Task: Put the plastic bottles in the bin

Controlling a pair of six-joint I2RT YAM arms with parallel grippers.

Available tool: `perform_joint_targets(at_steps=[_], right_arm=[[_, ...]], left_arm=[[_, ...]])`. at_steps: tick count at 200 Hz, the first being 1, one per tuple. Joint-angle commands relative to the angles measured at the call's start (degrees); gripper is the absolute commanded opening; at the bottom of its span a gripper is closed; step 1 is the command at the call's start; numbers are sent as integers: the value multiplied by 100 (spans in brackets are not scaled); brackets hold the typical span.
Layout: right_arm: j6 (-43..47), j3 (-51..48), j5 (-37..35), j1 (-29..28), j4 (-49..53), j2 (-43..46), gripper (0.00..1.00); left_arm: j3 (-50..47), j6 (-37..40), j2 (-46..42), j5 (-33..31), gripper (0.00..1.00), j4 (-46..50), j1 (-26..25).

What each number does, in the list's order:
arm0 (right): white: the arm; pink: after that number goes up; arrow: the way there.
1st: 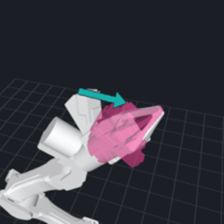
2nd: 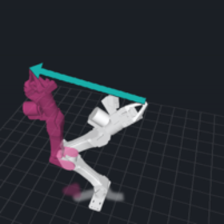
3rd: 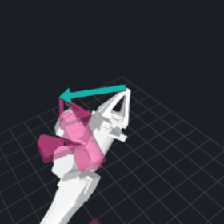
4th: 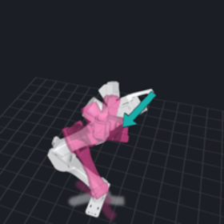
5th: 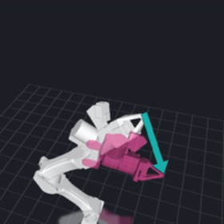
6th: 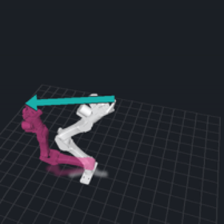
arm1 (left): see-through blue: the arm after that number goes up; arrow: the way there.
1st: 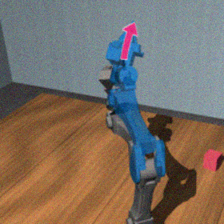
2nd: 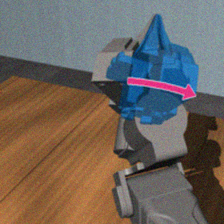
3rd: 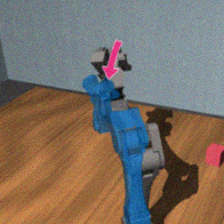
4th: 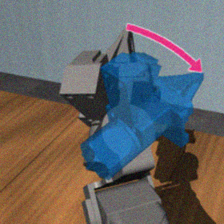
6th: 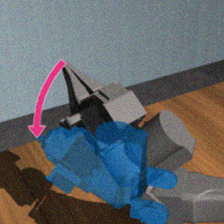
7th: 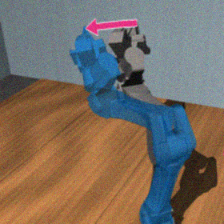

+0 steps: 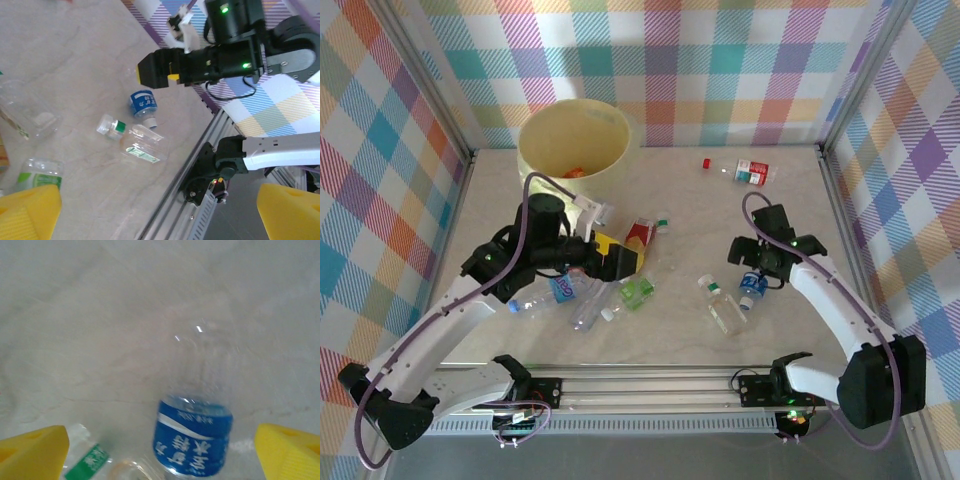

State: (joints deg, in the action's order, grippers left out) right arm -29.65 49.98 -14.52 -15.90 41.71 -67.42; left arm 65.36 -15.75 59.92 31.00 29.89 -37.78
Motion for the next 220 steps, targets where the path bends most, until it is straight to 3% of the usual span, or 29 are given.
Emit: perform_joint_targets(at_steps=[1,96,148,220], right_arm=[[-355,-297,38,102,11,82,94],[-435,-902,621,324,-942,-700,80],[-478,-980,622,331,-1205,-1072,77],[-121,-975,600,333,-1512,-551,63]], left_arm=[[-186,-277,-209,113,100,-683,-139],[-147,-243,-47,-78,100,-545,-256],[-120,-249,44,-137,100,-490,-287],[-147,-450,205,-447,100,-555,-325]])
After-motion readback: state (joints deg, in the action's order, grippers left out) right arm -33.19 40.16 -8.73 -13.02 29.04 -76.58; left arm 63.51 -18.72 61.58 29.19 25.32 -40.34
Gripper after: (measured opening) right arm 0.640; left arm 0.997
